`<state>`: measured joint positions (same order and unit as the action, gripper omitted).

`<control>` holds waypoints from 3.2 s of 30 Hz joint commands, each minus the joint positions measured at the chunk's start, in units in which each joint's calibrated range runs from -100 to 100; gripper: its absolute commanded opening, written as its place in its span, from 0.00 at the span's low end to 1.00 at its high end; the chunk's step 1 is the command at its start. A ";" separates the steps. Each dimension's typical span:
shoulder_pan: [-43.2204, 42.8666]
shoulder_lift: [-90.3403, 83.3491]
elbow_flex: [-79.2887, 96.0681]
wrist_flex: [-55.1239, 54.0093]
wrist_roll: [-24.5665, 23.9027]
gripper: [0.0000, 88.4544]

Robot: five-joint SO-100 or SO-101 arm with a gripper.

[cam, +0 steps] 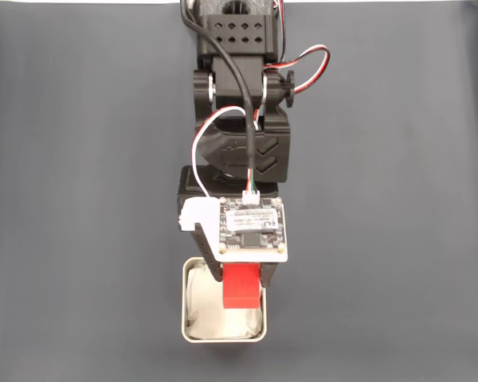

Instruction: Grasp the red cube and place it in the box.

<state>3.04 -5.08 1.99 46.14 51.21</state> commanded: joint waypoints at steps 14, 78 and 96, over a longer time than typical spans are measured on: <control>2.57 1.87 -2.99 -3.85 0.88 0.13; 2.71 0.23 -1.17 -5.65 -1.17 0.62; -0.98 -26.81 12.52 -0.49 -0.49 0.00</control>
<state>3.12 -20.80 8.41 45.03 50.92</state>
